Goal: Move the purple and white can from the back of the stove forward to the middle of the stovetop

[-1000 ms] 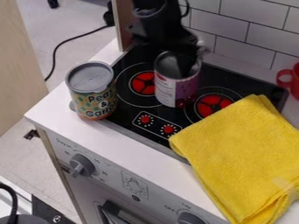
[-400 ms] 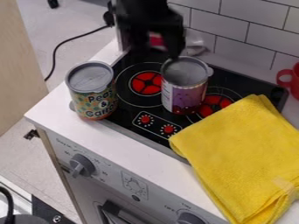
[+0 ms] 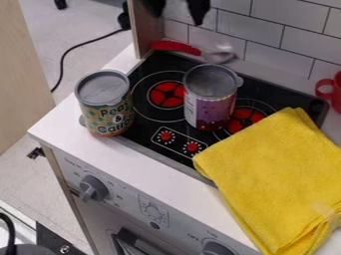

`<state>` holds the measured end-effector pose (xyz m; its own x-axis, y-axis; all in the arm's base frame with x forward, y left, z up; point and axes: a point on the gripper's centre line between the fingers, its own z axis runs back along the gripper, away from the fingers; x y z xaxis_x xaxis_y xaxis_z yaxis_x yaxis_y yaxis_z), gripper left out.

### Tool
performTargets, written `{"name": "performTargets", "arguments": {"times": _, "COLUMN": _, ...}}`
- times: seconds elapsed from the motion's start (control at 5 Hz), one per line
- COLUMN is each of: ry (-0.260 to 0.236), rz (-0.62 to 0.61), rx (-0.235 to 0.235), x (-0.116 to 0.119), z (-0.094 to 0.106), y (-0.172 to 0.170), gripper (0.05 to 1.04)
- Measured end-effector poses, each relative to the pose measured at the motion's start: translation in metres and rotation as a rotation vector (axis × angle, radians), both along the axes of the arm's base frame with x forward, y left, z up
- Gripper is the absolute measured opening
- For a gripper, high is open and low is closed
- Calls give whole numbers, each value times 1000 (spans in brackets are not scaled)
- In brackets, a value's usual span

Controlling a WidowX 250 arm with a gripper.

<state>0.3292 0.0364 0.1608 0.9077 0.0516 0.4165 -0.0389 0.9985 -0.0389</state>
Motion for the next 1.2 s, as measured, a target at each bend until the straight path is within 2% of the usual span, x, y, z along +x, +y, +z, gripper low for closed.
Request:
{"name": "performTargets", "arguments": {"times": 0.2, "ry": 47, "rz": -50, "rx": 44, "x": -5, "z": 8, "y": 15, "gripper": 1007}}
{"name": "performTargets", "arguments": {"times": 0.4, "ry": 74, "rz": -74, "rx": 90, "x": -11, "z": 2, "y": 31, "gripper": 1007}}
{"name": "performTargets", "arguments": {"times": 0.6, "ry": 113, "rz": -124, "rx": 80, "x": -20, "z": -11, "y": 26, "gripper": 1007}}
{"name": "performTargets", "arguments": {"times": 0.8, "ry": 135, "rz": -166, "rx": 113, "x": -21, "z": -10, "y": -6, "gripper": 1007}}
{"name": "performTargets", "arguments": {"times": 1.0, "ry": 158, "rz": -216, "rx": 75, "x": -27, "z": -9, "y": -51, "gripper": 1007}}
{"name": "performTargets", "arguments": {"times": 1.2, "ry": 151, "rz": -247, "rx": 70, "x": -31, "z": -11, "y": -92, "gripper": 1007}}
